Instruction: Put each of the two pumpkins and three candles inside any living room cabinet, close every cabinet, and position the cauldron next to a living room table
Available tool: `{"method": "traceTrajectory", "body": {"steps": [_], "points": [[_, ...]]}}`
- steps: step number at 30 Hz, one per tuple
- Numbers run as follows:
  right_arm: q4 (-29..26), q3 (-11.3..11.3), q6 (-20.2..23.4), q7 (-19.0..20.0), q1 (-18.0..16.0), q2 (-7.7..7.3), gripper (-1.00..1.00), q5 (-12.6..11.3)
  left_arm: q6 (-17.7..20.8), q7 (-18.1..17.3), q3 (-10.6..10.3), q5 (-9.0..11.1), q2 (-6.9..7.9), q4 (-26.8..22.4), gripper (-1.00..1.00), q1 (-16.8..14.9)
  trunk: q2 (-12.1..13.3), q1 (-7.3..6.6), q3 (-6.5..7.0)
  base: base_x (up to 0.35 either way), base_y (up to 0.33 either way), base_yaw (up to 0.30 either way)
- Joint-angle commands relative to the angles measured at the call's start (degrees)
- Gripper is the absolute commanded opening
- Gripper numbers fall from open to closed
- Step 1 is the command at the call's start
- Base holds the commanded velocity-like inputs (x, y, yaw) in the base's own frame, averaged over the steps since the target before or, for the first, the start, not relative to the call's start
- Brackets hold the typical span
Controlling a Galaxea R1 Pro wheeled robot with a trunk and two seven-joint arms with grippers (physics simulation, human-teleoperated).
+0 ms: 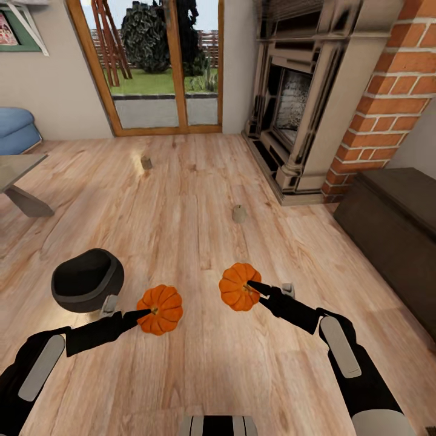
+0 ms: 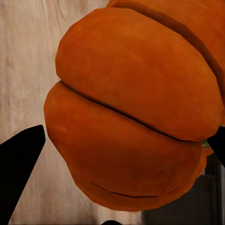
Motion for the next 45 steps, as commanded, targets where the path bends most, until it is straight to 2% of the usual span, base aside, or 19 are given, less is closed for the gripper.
{"method": "traceTrajectory", "body": {"steps": [1, 6, 17, 21, 27, 45], "points": [[-0.07, -0.1, 0.4, 0.3, -0.03, 0.0, -1.0, -0.34, 0.47, -0.26, 0.06, 0.29, 0.0, -0.01, -1.0, -0.03, 0.0, -0.07, 0.19, -0.339, 0.0, -0.005], [-0.14, -0.12, 0.4, 0.37, -0.03, 0.0, -1.0, -0.36, 0.61, -0.26, 0.13, 0.2, 0.05, -0.03, -1.0, -0.04, 0.02, -0.12, 0.64, -0.089, 0.0, -0.001], [-0.11, -0.09, 0.4, 0.35, -0.03, 0.01, -1.0, -0.35, 0.71, -0.29, 0.14, 0.21, 0.03, 0.06, -1.0, -0.04, 0.17, -0.41, 3.57, -0.131, 0.0, -0.114], [0.18, -0.11, 0.4, 0.35, -0.03, 0.01, -1.0, -0.34, 0.71, -0.33, 0.29, 0.38, 0.05, 0.05, -1.0, 0.01, 0.17, -0.41, 3.84, -0.069, 0.0, -0.219], [0.55, -0.12, 0.4, 0.41, -0.03, 0.01, -1.0, -0.39, 0.71, -0.35, 2.21, 1.6, 0.05, 0.16, -1.0, 0.1, 0.17, -0.41, 4.26, -0.034, 0.0, -0.223], [0.71, -0.12, 0.4, 0.58, -0.03, 0.02, -1.0, -0.5, 0.71, -0.35, 2.34, 1.79, -0.03, 0.11, -1.0, 0.18, 0.17, -0.41, 5.36, -0.243, -0.137, -0.24]]}}
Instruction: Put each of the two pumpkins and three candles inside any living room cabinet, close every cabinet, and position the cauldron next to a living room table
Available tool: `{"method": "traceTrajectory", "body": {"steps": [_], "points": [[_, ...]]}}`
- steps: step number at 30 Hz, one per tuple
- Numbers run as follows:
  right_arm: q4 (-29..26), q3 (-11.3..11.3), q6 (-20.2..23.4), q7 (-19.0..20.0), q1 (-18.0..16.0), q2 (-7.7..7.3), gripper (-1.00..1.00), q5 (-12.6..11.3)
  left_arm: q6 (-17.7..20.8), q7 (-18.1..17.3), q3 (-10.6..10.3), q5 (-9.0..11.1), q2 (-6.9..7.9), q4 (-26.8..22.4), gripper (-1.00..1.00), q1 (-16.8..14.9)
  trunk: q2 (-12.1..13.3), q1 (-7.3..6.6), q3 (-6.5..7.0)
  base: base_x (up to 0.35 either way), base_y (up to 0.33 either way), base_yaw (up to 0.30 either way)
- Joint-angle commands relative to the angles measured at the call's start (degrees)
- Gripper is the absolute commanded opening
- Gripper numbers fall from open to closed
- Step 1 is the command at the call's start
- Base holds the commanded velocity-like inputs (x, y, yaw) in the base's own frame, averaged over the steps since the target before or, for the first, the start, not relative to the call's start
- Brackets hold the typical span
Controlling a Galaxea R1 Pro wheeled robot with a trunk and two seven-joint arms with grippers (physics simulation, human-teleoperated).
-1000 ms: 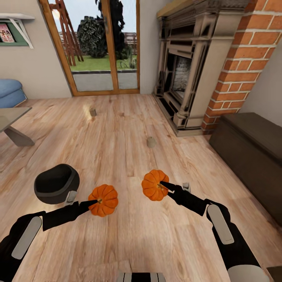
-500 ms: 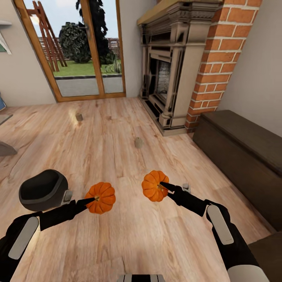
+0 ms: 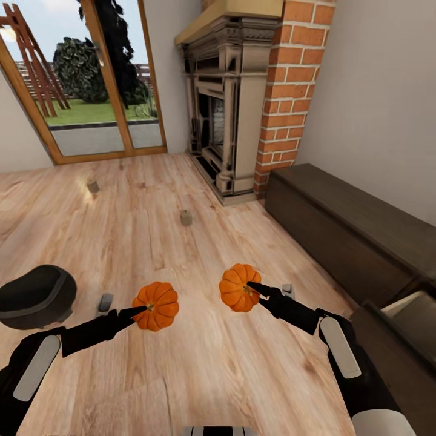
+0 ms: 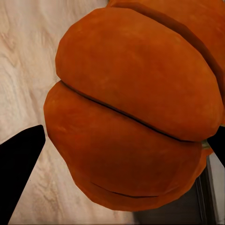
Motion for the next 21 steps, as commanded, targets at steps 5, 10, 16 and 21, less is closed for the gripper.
{"method": "traceTrajectory", "body": {"steps": [5, 10, 16, 21], "points": [[0.05, -0.09, 0.41, 0.41, -0.05, 0.02, -1.0, -0.47, 0.45, -0.34, 0.08, 0.6, 0.0, 0.2, -1.0, 0.08, -0.02, -0.04, 0.26, -0.104, -0.078, -0.242], [0.05, -0.09, 0.41, 0.53, -0.05, 0.02, -1.0, -0.47, 0.45, -0.32, 0.08, 1.02, 0.0, 0.19, -1.0, 0.09, -0.02, -0.04, 0.55, -0.044, -0.008, -0.242], [0.05, -0.09, 0.41, 0.63, -0.05, 0.02, -1.0, -0.47, 0.45, -0.29, 0.08, 1.0, 0.0, 0.17, -1.0, 0.09, -0.02, -0.04, 0.9, -0.279, -0.056, -0.243], [0.05, -0.09, 0.41, 0.67, -0.05, 0.02, -1.0, -0.49, 0.45, -0.26, 0.08, 0.98, 0.0, 0.16, -1.0, 0.09, -0.02, -0.04, 1.19, -0.319, -0.072, -0.242]]}}
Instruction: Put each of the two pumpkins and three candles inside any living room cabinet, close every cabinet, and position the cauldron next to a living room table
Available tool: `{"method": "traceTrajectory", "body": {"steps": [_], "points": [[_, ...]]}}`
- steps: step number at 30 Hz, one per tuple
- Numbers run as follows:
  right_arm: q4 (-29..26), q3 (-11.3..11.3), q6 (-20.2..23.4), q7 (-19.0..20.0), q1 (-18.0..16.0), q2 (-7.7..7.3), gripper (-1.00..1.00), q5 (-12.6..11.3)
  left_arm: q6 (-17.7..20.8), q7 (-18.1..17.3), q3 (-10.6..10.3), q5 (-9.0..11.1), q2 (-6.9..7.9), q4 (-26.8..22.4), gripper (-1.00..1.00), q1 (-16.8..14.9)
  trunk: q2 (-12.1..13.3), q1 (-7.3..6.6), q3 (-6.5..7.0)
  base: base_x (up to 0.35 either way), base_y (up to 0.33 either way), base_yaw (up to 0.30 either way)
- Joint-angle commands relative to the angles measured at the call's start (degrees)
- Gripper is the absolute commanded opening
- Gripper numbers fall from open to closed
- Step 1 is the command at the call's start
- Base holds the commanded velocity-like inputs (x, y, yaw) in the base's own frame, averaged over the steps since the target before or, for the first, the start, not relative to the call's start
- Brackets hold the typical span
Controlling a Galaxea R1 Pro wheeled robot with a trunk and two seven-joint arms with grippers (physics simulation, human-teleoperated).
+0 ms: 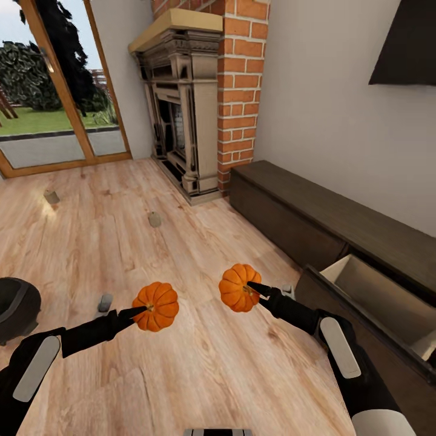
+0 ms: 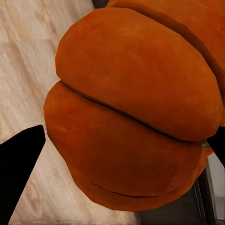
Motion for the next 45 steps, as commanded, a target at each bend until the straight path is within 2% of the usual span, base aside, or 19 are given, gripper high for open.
{"method": "traceTrajectory", "body": {"steps": [1, 6, 11, 17, 39, 41, 45], "points": [[-0.03, -0.09, 0.46, 0.27, -0.05, 0.03, -1.0, -0.68, 0.52, -0.27, 0.08, 0.67, 0.0, -0.04, -1.0, -0.02, -0.02, -0.05, -0.01, -0.321, -0.076, -0.141], [-0.83, -0.28, 0.48, 0.0, -0.05, -0.05, -1.0, -0.71, 0.52, -0.27, 0.08, 0.67, 0.0, -0.03, -1.0, -0.02, -0.02, -0.05, 0.03, -0.321, -0.08, -0.04], [-0.77, -2.51, 0.55, -0.02, -0.05, 0.0, -1.0, -0.73, 0.52, -0.27, 0.08, 0.67, 0.0, -0.03, -1.0, -0.02, -0.02, -0.05, -0.23, -0.321, -0.083, -0.093], [-0.46, -2.96, 0.55, 0.08, -0.05, 0.02, -1.0, -0.73, 0.52, -0.32, 0.08, 0.7, 0.0, -0.01, -1.0, -0.02, -0.02, -0.05, -0.71, -0.283, -0.07, -0.143], [0.21, -2.99, 0.46, 0.5, -0.05, -0.06, -1.0, -0.75, 0.52, -0.58, 0.12, 0.88, 0.0, 0.14, -1.0, 0.03, -0.02, -0.05, -2.0, -0.011, -0.002, -0.217], [0.25, -3.04, 0.46, 0.5, -0.05, -0.06, -1.0, -0.76, 0.52, -1.93, 0.19, 1.46, 0.05, 0.15, -1.0, 0.1, -0.02, -0.05, -2.07, 0.0, 0.0, -0.261], [0.26, -3.08, 0.46, 0.5, -0.05, -0.06, -1.0, -0.76, 0.52, -4.04, 0.18, 2.44, 0.08, 0.15, -1.0, 0.14, 0.03, -0.15, -1.3, 0.0, 0.0, -0.266]]}}
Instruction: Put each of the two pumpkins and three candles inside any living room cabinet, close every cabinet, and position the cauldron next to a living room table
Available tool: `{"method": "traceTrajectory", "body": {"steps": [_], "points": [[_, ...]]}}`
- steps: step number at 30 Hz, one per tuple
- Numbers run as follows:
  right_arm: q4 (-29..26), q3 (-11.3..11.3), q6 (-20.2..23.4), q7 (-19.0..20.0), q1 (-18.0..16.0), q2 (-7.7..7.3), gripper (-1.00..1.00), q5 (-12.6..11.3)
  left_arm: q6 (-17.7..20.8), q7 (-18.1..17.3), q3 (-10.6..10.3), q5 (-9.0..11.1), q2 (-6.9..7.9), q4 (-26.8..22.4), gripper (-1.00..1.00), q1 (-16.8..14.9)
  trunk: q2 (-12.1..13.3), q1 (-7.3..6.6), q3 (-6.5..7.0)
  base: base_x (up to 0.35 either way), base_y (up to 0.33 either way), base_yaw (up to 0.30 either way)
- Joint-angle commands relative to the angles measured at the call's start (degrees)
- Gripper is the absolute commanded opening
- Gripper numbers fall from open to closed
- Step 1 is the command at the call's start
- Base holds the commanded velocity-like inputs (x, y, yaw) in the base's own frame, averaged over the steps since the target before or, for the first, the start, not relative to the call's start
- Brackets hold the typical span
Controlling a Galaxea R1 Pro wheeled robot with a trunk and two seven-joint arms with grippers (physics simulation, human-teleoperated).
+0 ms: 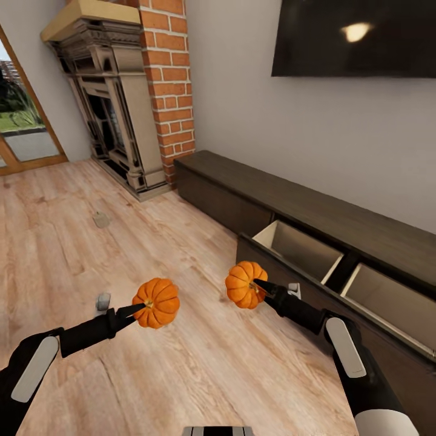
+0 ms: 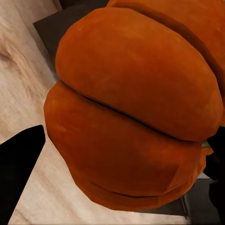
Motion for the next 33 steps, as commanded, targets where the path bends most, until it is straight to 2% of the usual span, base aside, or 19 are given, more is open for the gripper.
{"method": "traceTrajectory", "body": {"steps": [1, 14, 24, 33], "points": [[0.01, -0.1, 0.41, 0.28, -0.05, 0.03, -1.0, -0.38, 0.39, -0.38, 0.08, 0.41, 0.0, -0.02, -1.0, 0.0, 0.0, -0.04, 0.16, 0.0, 0.0, -0.268], [0.01, -1.54, 0.45, 0.26, -0.05, -0.06, -1.0, -0.43, 0.49, -0.61, 0.15, 0.62, 0.01, 0.07, -1.0, 0.01, 0.17, -0.37, 2.7, 0.0, 0.0, -0.27], [0.04, -1.68, 0.45, 0.11, -0.05, 0.01, -1.0, -0.43, 0.91, -0.61, 0.15, 0.71, 0.01, 0.04, -1.0, 0.01, 0.3, -0.63, 4.65, -0.128, 0.0, -0.27], [1.0, -1.74, 0.42, 0.1, -0.05, 0.09, -1.0, -0.43, 0.91, -0.61, 0.09, 0.79, 0.01, -0.01, -1.0, 0.01, 0.42, -0.86, 6.41, -0.014, 0.0, -0.27]]}}
